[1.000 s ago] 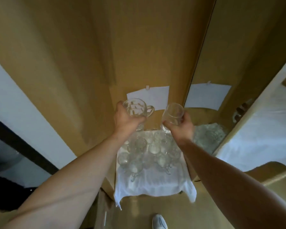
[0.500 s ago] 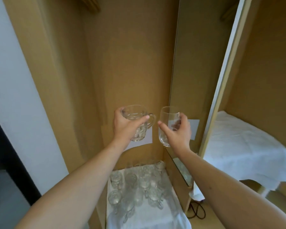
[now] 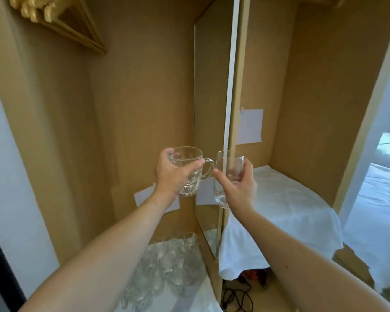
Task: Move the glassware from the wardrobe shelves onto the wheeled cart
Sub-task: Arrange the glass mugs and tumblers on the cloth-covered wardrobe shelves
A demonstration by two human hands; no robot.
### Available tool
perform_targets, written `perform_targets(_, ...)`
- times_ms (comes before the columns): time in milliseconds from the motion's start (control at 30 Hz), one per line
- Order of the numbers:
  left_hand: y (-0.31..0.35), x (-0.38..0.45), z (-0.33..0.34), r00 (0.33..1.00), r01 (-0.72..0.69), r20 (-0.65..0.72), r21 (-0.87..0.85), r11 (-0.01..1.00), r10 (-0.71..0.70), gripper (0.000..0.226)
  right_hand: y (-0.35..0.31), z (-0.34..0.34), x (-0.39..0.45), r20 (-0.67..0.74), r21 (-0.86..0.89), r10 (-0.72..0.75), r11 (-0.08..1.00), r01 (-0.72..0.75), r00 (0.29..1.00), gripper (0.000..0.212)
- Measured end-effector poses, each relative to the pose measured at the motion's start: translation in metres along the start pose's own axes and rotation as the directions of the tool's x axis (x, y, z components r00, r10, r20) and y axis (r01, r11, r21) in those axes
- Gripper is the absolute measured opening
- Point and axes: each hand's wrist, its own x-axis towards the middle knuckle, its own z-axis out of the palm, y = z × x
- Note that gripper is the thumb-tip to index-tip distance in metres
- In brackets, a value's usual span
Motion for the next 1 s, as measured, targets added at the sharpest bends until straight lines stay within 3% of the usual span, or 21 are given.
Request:
perform_targets(300, 0.024, -0.053, 0.133, 0.998, 0.021, 0.066, -0.058, 0.998, -0.017, 0.085, 0.012, -0.156, 0.032, -0.092, -0.084, 0.007, 0.996, -0.014, 0.996, 0.088)
perform_targets(533, 0.031, -0.082, 0.216, 0.989, 0.068, 0.140, -0.072, 0.995, -0.057, 0.101, 0.025, -0.244, 0.043, -0.150, -0.157, 0.019, 0.987, -0.042, 0.988, 0.074)
perform_targets(1000, -0.007, -0.067, 0.315, 0.974, 0.074, 0.212, 0.045, 0.996, -0.082, 0.093, 0.076, -0.287, 0.101, -0.182, -0.210, 0.059, 0.973, -0.097, 0.982, 0.076)
